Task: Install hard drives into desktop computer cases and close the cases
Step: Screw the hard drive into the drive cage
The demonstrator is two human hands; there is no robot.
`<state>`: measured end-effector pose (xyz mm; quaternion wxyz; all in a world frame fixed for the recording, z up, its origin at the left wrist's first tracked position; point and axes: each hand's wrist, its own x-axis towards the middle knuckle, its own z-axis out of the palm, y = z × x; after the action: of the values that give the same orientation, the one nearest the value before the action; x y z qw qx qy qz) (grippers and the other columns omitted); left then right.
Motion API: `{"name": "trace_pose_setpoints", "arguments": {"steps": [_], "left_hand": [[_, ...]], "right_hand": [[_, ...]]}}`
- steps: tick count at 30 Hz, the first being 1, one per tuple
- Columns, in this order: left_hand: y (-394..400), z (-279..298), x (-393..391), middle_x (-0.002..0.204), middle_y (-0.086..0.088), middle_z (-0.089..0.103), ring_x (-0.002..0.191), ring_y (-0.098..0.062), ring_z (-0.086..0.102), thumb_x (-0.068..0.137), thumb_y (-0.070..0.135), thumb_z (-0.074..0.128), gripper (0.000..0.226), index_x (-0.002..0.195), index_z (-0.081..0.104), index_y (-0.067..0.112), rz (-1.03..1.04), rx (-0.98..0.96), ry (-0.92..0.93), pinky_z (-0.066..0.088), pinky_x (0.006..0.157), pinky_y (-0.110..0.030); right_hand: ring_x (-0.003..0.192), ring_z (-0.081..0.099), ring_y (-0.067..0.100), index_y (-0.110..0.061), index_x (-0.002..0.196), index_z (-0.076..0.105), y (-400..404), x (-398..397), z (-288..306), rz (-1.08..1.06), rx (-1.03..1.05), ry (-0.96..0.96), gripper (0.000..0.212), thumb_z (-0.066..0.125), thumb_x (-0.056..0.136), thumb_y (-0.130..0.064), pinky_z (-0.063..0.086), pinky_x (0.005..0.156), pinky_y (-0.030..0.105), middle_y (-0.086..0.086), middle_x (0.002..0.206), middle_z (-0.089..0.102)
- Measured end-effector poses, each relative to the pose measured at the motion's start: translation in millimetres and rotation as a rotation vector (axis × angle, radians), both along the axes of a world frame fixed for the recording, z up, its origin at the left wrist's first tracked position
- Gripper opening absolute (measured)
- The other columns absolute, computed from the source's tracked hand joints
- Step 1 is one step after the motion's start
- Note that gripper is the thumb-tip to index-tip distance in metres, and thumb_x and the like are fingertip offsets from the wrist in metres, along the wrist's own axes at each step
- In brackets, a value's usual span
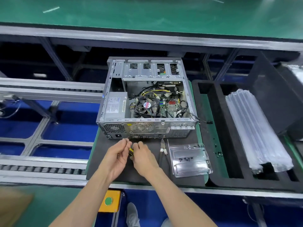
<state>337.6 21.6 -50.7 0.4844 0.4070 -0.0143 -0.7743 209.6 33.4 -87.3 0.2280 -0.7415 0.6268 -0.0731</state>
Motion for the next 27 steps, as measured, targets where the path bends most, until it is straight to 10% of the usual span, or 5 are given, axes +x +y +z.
{"name": "trace_pose_setpoints", "arguments": {"steps": [13,27], "left_hand": [[-11,29,-35,0.07,-0.002,0.063,0.053,-0.001,0.063,0.08,0.028,0.066,0.023,0.073,0.073,0.008,0.011,-0.041,0.118,0.051,0.048,-0.009],[-55,107,-113,0.086,-0.008,0.075,0.081,-0.011,0.075,0.069,0.013,0.079,0.024,0.089,0.075,-0.001,0.03,-0.176,0.136,0.057,0.063,-0.014]], "right_hand": [[0.056,0.05,0.005,-0.023,0.078,0.058,-13,-70,104,-0.258,-0.095,-0.461,0.015,0.072,0.072,-0.023,0.047,0.06,0.029,-0.007,0.061,0.059],[0.055,0.058,0.023,-0.013,0.106,0.051,-32,-148,206,-0.636,-0.595,-1.039,0.03,0.062,0.082,0.0,0.049,0.054,0.031,0.024,0.084,0.062]]}}
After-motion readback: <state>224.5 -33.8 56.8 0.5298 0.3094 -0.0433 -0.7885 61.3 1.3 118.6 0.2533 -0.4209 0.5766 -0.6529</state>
